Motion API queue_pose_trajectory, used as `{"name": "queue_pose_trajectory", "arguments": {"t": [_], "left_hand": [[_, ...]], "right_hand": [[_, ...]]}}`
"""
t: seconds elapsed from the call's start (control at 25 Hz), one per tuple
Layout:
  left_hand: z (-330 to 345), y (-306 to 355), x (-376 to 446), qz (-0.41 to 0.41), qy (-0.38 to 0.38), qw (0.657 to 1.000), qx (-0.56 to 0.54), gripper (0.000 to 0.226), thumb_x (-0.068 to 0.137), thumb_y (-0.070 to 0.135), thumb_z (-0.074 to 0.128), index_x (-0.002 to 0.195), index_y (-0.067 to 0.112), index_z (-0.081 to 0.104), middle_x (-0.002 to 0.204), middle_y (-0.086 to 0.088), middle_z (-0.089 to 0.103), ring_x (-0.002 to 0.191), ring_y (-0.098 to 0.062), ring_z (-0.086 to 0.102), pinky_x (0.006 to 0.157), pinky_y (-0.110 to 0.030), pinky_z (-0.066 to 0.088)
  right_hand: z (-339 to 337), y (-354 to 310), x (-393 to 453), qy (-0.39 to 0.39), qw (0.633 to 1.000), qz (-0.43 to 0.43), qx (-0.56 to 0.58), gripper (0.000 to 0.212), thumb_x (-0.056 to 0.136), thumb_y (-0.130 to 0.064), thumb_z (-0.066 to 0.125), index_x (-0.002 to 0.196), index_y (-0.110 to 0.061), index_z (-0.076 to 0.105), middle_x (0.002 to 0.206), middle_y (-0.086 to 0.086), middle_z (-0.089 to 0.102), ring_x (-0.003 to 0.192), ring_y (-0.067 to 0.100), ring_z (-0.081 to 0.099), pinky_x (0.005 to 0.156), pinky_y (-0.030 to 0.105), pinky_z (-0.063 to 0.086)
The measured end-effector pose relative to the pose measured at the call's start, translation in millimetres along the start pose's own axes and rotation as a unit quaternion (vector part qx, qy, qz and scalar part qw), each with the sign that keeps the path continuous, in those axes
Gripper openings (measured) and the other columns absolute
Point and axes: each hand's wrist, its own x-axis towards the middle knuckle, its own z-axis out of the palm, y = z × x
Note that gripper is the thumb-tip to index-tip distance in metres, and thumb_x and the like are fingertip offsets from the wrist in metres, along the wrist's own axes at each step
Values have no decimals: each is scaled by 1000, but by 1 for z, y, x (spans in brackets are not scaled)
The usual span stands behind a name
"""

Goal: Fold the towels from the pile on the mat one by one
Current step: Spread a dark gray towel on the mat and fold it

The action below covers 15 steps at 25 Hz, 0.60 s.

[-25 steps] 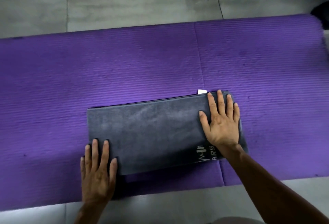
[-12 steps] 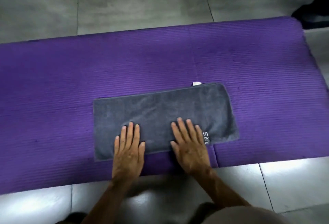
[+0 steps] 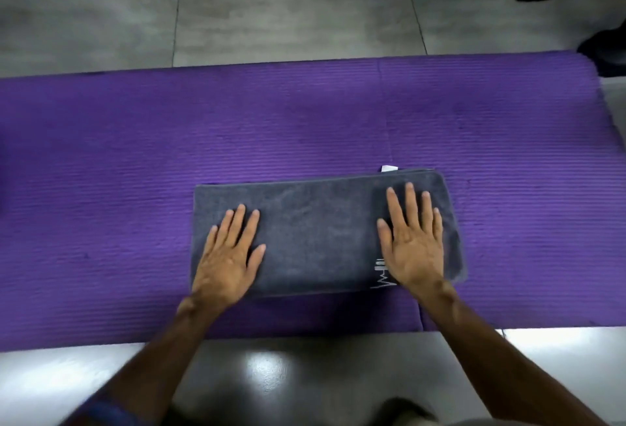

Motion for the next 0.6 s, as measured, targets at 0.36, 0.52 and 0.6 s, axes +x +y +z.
{"name": "queue_pose_trajectory", "arguments": {"t": [0.36, 0.52, 0.6], "left_hand": [[-19, -24, -12, -278, 90, 951, -98, 66, 89, 22, 54, 146, -2, 32, 136, -30, 42, 119, -50, 43, 91, -60, 41], [-1, -18, -62, -279, 105, 938, -179, 61, 81, 40, 39, 119, -5, 54, 104, -31, 55, 94, -48, 53, 83, -54, 44], [4, -34, -63, -308, 84, 899, -299, 68, 75, 53, 43, 113, -3, 55, 104, -29, 61, 99, -45, 59, 88, -55, 47]], "right_hand": [[8, 12, 37, -10, 999, 32, -20, 73, 93, -64, 10, 157, -28, 4, 164, 10, 1, 150, 36, 0, 121, 50, -4], [7, 16, 38, -39, 999, 27, -25, 73, 93, -64, 9, 156, -29, 0, 164, 10, -3, 150, 36, -4, 121, 50, -6], [3, 16, 38, -60, 997, 31, -37, 73, 93, -64, 6, 156, -30, -5, 164, 8, -9, 150, 34, -9, 121, 49, -9]]}}
